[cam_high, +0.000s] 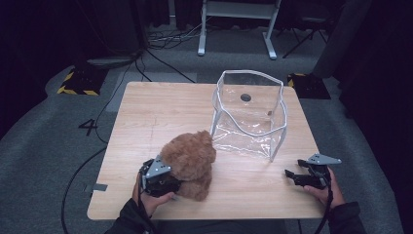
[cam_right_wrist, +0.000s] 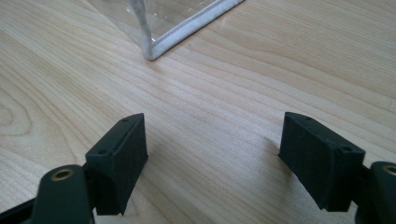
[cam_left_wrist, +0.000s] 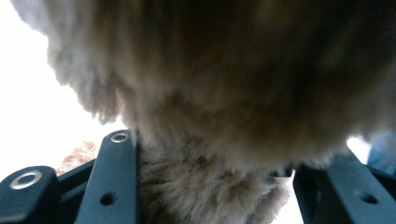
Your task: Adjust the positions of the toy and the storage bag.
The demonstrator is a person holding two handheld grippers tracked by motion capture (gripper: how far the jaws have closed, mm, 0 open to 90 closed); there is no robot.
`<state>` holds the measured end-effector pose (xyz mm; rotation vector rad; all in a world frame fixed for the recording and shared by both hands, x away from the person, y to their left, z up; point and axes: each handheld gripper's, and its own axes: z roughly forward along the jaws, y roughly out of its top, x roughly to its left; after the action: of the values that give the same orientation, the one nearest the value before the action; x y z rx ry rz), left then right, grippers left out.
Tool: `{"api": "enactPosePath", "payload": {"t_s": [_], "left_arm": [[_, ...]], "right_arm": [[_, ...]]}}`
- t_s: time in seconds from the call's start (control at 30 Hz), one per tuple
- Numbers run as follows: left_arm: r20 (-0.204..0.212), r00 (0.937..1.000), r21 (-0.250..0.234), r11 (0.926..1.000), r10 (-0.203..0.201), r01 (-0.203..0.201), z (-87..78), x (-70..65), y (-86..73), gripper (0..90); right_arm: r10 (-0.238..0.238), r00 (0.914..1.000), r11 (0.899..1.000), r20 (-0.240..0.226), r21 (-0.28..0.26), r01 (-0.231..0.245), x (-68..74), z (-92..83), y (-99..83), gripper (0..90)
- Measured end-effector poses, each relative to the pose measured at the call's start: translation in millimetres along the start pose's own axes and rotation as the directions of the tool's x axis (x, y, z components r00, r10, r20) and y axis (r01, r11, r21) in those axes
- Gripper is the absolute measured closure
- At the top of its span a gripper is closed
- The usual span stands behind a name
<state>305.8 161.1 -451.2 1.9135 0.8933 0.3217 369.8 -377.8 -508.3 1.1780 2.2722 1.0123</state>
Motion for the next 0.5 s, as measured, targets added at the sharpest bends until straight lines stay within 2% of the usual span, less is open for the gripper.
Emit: {"api": "enactPosePath", "payload": {"t_s": [0.07, 0.2, 0.33, 0.4, 0.43, 0.5], "left_arm": [[-0.031, 0.9988, -0.018, 0.9991, -0.038, 0.037, -3.6, 12.0, -1.8, 51.7], [-0.071, 0.9947, -0.04, 0.9966, -0.075, 0.072, -3.4, 26.8, -1.8, 50.9], [-0.095, 0.9924, -0.042, 0.9964, -0.077, 0.074, -1.9, 34.9, 0.1, 50.9], [-0.105, 0.9907, -0.048, 0.9955, -0.086, 0.081, 0.5, 42.2, 1.8, 50.9], [-0.109, 0.9898, -0.051, 0.9949, -0.092, 0.087, 1.6, 44.4, 2.5, 50.8], [-0.114, 0.9888, -0.056, 0.9943, -0.096, 0.09, 4.1, 47.9, 4.2, 50.6]], "right_arm": [[-0.001, 1.0, 1.0, -0.002, 0.0, 0.001, -0.1, -0.1, -0.1, 23.3], [-0.016, 0.9997, 1.0, -0.017, 0.003, 0.016, -1.2, -1.4, -0.9, 23.2], [-0.027, 0.9985, 1.0, -0.047, 0.001, 0.027, -2.5, -2.6, -0.2, 27.3], [-0.005, 0.9953, 0.999, -0.096, -0.035, 0.001, -6.0, -5.4, 1.8, 31.1], [-0.012, 0.9942, 0.999, -0.107, -0.045, 0.007, -6.3, -7.0, 3.8, 32.6], [-0.031, 0.9952, 0.997, -0.092, -0.075, 0.024, -5.0, -13.7, 11.0, 35.3]]}}
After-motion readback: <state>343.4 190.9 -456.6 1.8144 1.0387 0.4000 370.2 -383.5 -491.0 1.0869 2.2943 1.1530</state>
